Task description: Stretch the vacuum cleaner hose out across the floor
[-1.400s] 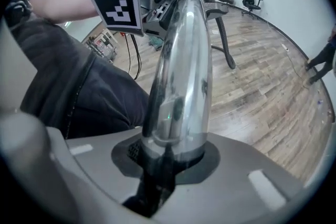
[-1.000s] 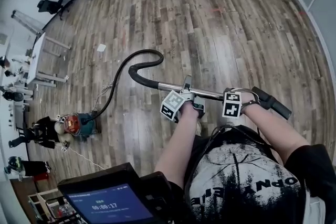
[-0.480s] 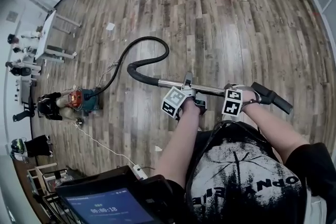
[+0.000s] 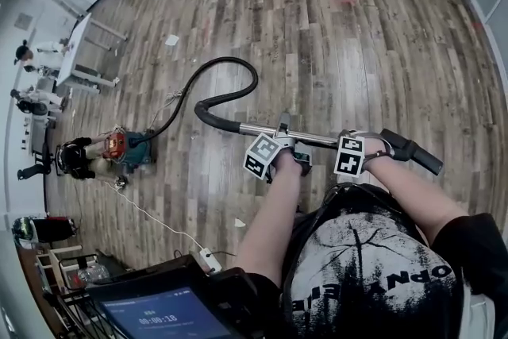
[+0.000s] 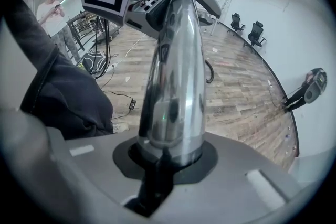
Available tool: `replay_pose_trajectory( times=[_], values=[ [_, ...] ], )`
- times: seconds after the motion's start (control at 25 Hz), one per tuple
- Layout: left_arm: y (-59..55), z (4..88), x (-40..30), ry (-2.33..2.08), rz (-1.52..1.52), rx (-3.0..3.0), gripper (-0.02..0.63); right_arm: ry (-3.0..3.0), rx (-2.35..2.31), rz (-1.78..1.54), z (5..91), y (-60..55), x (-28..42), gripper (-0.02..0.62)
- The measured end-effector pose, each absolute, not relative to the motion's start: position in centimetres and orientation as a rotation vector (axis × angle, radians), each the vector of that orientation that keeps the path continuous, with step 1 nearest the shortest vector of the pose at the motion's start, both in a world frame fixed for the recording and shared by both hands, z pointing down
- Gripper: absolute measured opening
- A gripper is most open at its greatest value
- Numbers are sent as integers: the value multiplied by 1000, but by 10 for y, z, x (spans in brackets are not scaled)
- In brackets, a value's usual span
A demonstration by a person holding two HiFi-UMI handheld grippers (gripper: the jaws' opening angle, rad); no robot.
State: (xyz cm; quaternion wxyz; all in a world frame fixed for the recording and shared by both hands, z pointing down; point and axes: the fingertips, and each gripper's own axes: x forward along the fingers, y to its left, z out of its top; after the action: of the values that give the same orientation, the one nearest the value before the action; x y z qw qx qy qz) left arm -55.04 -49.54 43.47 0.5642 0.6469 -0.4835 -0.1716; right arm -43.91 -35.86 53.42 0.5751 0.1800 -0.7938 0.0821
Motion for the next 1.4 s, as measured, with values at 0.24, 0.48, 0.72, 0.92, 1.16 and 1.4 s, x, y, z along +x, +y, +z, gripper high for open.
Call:
replay_pose_trajectory(
  times=[0.24, 0.48, 0.72, 0.92, 1.16, 1.4],
  values=[
    [-438, 442, -583, -1121, -430, 1476, 63, -1820, 386, 190, 533, -301, -464, 67],
    [-371, 453, -608, -1095, -426, 1472, 63, -1804, 392, 237, 540, -227, -493, 68],
    [-303, 474, -601, -1040, -414, 1448, 63, -1757, 404, 277, 552, -153, -488, 69],
    [-275, 475, -567, -1003, -418, 1444, 63, -1724, 418, 290, 550, -121, -455, 68],
    [-253, 462, -524, -1040, -428, 1434, 63, -1750, 391, 268, 539, -103, -409, 69],
    [-219, 457, -465, -1098, -453, 1422, 63, -1783, 347, 234, 537, -77, -344, 68]
  ],
)
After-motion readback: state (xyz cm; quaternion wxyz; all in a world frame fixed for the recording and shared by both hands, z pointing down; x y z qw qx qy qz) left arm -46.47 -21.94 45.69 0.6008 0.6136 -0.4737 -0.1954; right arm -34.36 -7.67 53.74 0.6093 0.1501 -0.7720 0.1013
